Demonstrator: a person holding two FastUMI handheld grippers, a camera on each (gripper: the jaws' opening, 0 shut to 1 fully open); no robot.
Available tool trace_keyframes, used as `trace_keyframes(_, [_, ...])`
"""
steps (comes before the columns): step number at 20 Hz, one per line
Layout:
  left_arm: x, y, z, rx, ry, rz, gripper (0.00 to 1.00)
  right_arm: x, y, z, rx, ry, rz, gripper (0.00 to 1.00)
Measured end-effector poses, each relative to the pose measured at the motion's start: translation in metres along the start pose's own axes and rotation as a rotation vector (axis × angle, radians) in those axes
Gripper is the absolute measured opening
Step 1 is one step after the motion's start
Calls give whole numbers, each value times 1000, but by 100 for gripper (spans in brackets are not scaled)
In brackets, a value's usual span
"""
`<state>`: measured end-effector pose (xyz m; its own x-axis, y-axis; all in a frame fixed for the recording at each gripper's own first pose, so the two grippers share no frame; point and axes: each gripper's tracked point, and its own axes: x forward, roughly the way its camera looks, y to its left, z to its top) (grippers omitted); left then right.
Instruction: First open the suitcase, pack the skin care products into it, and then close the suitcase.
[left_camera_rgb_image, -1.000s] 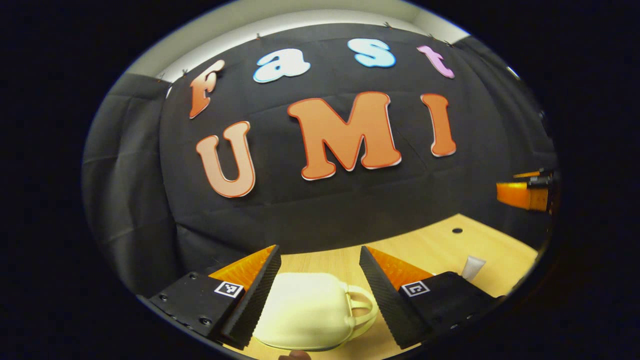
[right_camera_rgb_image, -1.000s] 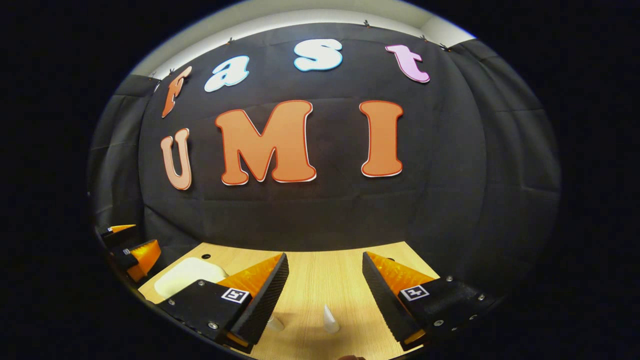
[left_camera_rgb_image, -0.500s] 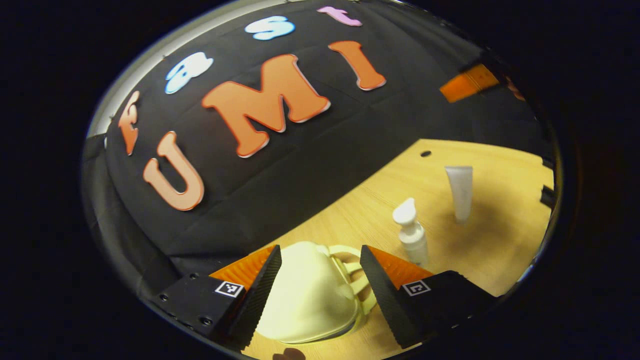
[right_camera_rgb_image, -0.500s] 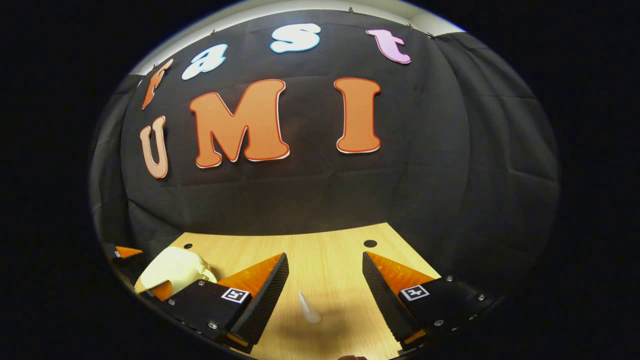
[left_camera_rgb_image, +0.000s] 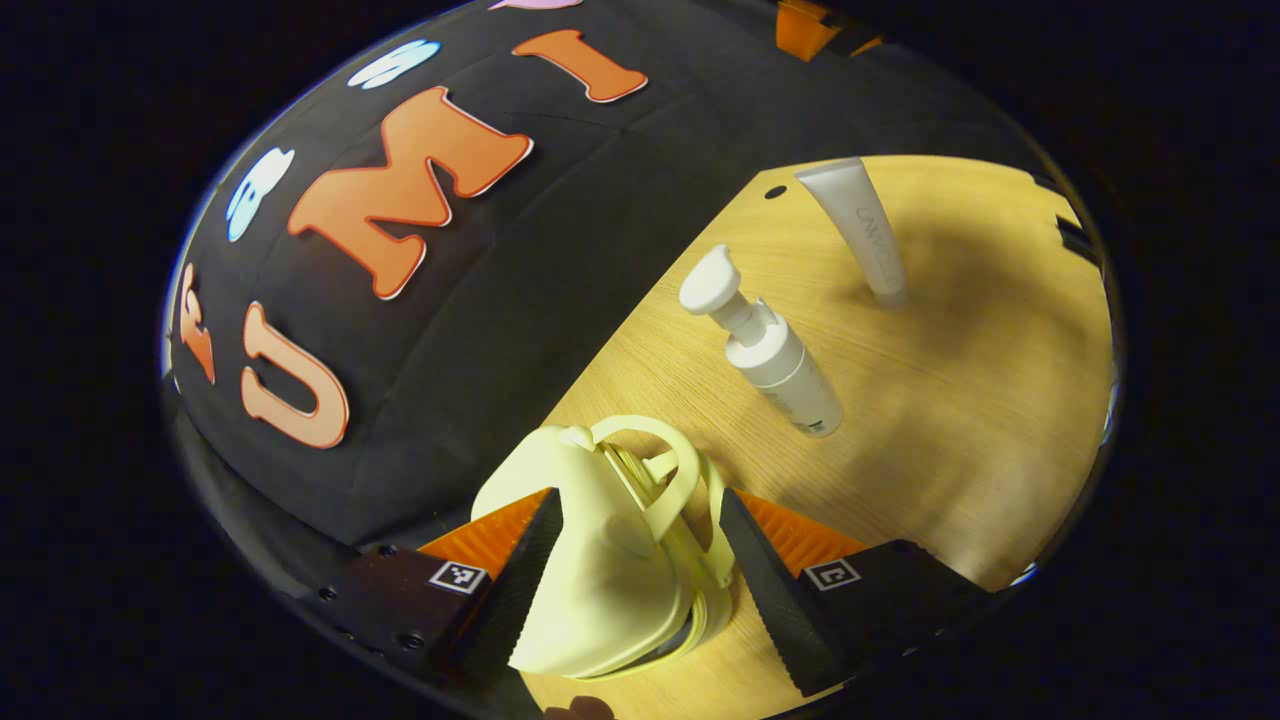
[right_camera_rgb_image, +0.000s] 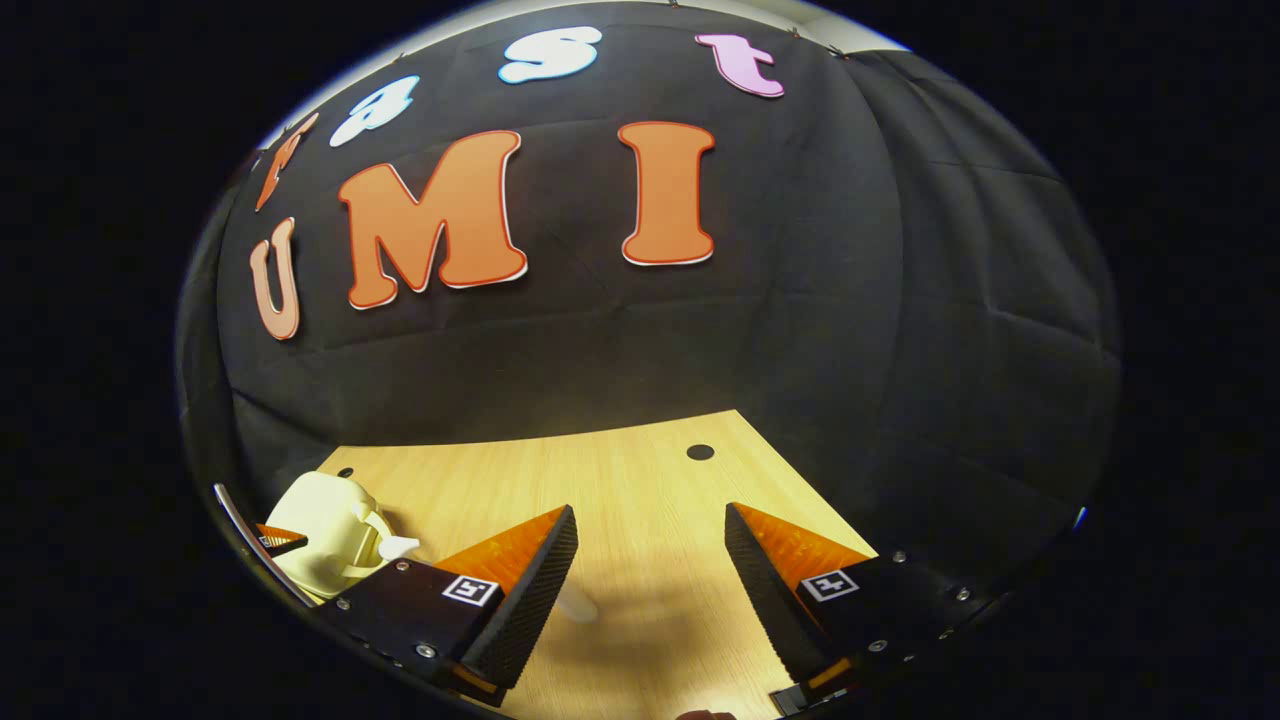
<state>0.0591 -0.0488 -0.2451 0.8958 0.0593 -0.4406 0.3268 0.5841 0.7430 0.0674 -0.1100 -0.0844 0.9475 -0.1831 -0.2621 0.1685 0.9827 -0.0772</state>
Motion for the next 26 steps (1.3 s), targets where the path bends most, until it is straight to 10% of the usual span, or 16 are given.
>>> trace_keyframes(17, [65, -3, -13, 159, 141, -10, 99, 4, -36, -15, 37, 63, -93, 94])
trace_keyframes(26, [78, -20, -9, 212, 175, -77, 22, 1, -37, -7, 51, 44, -77, 94])
